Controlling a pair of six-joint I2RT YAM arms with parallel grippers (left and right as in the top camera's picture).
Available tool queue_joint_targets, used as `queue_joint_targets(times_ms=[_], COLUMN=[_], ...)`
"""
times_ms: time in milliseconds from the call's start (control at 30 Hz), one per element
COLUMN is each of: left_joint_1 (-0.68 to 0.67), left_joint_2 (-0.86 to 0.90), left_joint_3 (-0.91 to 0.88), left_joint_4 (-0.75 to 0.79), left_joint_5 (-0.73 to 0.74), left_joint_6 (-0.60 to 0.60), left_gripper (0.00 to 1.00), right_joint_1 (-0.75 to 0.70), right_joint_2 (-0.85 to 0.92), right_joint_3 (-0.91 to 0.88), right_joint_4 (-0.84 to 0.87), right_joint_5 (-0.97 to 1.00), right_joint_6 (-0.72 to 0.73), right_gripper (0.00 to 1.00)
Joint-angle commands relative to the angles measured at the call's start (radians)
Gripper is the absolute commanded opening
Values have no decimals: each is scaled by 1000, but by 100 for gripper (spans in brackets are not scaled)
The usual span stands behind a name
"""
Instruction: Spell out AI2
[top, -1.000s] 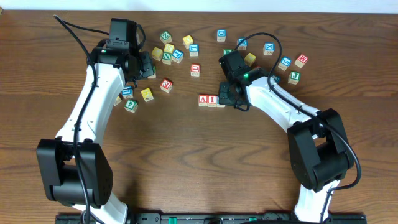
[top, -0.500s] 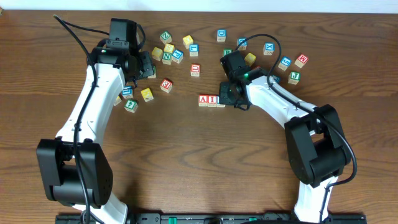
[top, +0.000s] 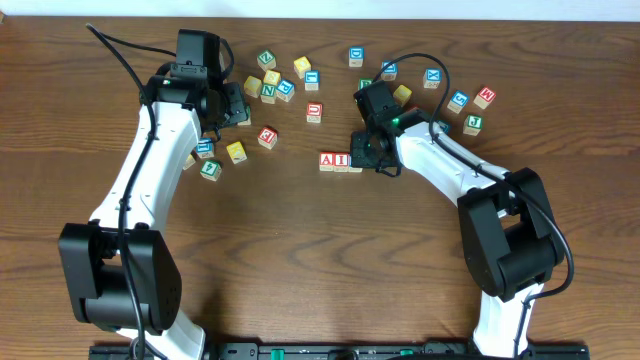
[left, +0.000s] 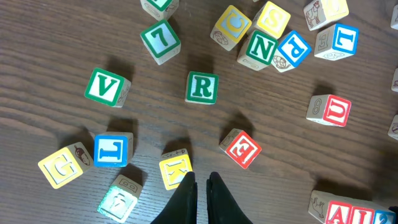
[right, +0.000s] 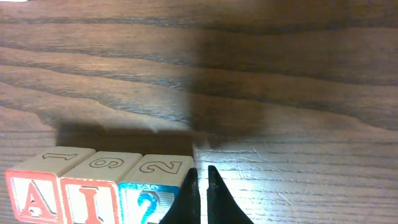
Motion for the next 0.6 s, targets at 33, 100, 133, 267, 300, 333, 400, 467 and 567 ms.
queue_joint_targets(times_ms=[33,100,133,267,300,333,400,467,567], left_joint_1=[0,0,0,0,0,0,0,0,6], left_joint_2=[7,7,7,7,7,7,7,3,-23], left_joint_3=[-9,-9,-9,-9,-9,-9,-9,-9,6], left_joint_4=[0,0,0,0,0,0,0,3,-5], left_joint_5=[-9,-9,-9,-9,-9,-9,-9,-10,-9], left_joint_6=[-5,-5,-5,-5,-5,-5,-5,2,34], left_gripper=[8,8,8,8,8,8,8,8,8], right_joint_1=[-4,-4,-4,-4,-4,-4,-8,-19,-53], right_joint_2=[8,8,8,8,8,8,4,-10,-62], right_joint_3=[-6,-6,-6,-6,-6,-6,-3,5,26], right_joint_4=[6,6,7,7,7,7,6,5,-11], right_joint_5=[-16,-21,-21,-21,-21,-21,-19,-19,-16], right_joint_6=[-39,-42,-43,-43,-44,-44,-45,-57,-73], right_gripper=[1,1,1,1,1,1,1,3,6])
